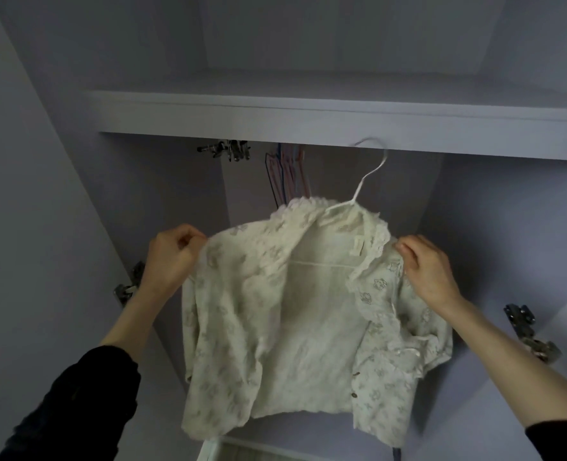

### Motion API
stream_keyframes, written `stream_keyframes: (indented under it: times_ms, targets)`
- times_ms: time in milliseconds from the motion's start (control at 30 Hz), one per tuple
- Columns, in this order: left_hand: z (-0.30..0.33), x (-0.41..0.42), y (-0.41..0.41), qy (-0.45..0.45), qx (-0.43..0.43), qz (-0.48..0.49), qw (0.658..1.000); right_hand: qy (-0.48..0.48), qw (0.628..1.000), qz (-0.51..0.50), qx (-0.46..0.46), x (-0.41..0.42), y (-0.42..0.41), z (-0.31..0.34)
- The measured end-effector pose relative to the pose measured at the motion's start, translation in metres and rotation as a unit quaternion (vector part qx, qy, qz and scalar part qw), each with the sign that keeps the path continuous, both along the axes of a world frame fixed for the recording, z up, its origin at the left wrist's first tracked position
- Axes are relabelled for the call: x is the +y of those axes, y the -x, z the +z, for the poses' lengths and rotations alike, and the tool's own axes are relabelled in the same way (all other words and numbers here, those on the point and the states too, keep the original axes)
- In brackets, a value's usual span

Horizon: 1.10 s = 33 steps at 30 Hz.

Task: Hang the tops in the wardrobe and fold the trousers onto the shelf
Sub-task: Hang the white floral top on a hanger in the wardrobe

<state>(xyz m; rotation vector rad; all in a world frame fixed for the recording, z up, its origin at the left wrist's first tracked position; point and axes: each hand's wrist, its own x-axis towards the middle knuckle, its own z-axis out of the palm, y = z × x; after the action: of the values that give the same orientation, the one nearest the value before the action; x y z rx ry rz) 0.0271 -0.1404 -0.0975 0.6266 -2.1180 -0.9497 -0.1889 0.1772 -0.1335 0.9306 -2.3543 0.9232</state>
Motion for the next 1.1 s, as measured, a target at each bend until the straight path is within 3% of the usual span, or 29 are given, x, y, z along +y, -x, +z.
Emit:
stream_keyframes:
  times_ms: [133,267,400,633,767,900,1033,1100]
  targets:
    - [-0.011,-0.001,-0.004,0.115,-0.045,0.023,0.992,0.01,1.0,0.013,0.009,-0.001,0.0,0.001]
    - [-0.012,0.006,0.011,0.266,-0.17,-0.045,0.948,-0.012,0.999,0.026,0.042,-0.01,-0.005,0.006]
    - [-0.011,0.011,0.017,0.318,-0.103,-0.095,0.938,-0.009,0.997,0.069,0.017,-0.014,-0.004,0.011]
    - [-0.007,0.004,0.016,0.25,-0.037,-0.077,0.965,0.029,0.98,0.061,-0.188,-0.003,0.004,0.003]
    - [-0.001,0.008,0.015,0.232,-0.039,-0.027,0.971,0.054,0.979,-0.014,-0.197,0.014,0.011,-0.012]
    - [-0.005,0.009,0.015,0.19,-0.06,-0.017,0.98,0.023,0.976,-0.006,-0.218,0.019,0.013,-0.015]
    - [-0.007,0.003,0.011,0.172,-0.064,-0.016,0.983,0.075,0.965,0.02,-0.252,0.02,0.017,-0.002]
    - [-0.009,-0.001,0.008,0.158,-0.068,-0.009,0.985,0.152,0.951,0.03,-0.266,0.016,0.016,0.007]
